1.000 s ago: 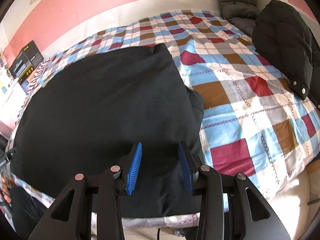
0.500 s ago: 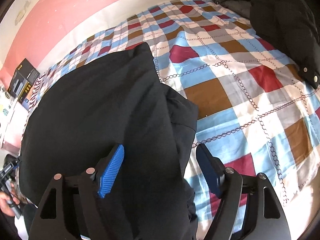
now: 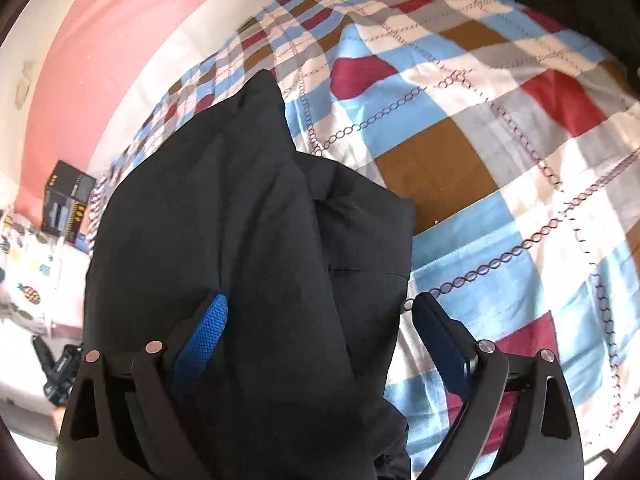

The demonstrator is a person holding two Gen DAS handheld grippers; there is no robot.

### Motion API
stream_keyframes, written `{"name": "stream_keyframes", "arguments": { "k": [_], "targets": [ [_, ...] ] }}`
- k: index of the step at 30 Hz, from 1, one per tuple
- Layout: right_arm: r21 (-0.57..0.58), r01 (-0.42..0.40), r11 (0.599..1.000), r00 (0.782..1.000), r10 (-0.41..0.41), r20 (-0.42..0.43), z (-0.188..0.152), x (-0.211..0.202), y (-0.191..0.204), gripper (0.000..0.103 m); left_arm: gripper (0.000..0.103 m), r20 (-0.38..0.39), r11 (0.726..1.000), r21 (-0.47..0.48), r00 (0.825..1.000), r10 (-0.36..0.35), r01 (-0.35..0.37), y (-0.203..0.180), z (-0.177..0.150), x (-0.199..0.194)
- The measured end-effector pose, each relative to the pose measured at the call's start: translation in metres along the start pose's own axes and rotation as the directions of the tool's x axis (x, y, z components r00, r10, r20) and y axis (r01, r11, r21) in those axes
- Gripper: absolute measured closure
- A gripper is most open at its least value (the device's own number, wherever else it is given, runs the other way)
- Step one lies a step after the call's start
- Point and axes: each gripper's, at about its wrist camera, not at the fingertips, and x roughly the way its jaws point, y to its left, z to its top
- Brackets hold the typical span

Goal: Fold large clothes

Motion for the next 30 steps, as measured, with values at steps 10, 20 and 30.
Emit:
{"name": "stream_keyframes", "arguments": {
  "k": [10, 20, 30],
  "targets": [
    [0.108, -0.174, 0.979, 0.976, 0.186, -0.116, 0.006, 0.025, -0.025, 0.009, 0.006, -0.122, 0.965, -0.156, 0.965, -0.232, 0.212, 0.024, 0.007, 0.037],
    [0.07, -0.264, 0.962, 0.942, 0.273, -0.196, 0.003, 0.039, -0.018, 0.012, 0.002, -0.18, 0.951, -0.13, 0.936, -0.302, 0.282, 0.017, 0.011, 0.05],
    [-0.007, -0.211, 0.977, 0.961, 0.207, -0.182, 0.007, 0.033, 0.004, 0.041, 0.016, -0.138, 0.987, -0.016, 0.978, -0.158, 0.158, -0.011, 0.003, 0.043]
  ]
}}
